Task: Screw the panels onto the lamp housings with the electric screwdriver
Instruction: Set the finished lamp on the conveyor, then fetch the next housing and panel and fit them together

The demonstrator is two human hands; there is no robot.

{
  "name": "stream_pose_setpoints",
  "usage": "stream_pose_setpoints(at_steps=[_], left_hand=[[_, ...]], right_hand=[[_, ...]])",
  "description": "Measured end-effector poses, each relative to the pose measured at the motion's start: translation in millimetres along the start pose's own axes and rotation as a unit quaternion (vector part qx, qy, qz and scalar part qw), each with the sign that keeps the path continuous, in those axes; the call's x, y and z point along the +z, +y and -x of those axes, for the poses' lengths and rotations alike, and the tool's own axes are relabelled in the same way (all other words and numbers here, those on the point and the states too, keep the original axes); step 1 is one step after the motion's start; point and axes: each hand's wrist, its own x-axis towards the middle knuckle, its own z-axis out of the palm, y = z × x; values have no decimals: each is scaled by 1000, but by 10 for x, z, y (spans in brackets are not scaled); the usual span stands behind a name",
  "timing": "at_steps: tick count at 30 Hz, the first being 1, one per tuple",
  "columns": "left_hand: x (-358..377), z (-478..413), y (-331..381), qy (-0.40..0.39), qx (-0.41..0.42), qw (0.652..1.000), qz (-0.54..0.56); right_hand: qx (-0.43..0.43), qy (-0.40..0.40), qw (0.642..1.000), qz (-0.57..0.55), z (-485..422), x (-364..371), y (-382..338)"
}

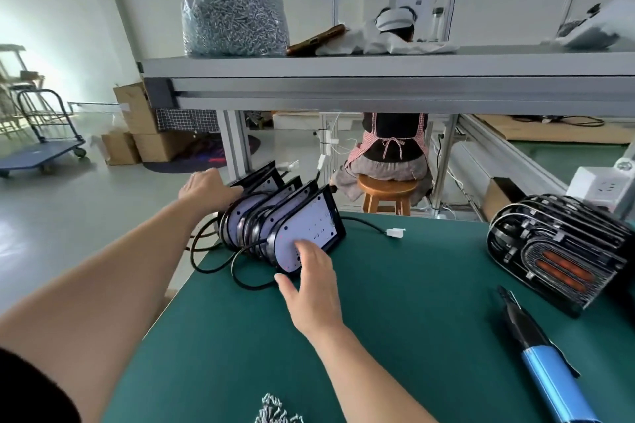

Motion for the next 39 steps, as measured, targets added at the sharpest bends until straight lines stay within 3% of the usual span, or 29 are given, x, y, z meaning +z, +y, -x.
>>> stream_pose_setpoints(at_steps=[6,11,28,33,39], left_hand=[[90,-338,-177,-94,3,996,-10],[153,-402,-222,-138,48,987,63],[218,255,-79,-178,141,969,96],[264,258,11,-163,127,978,16],[329,251,-78,-139,83,987,-6]], right_hand=[[-61,40,994,76,-207,171,-1],[-85,46,992,78,-212,207,17],[-91,45,988,115,546,-333,-123],[-91,-2,982,167,574,-508,-77],[-120,-13,974,191,721,-737,-10]])
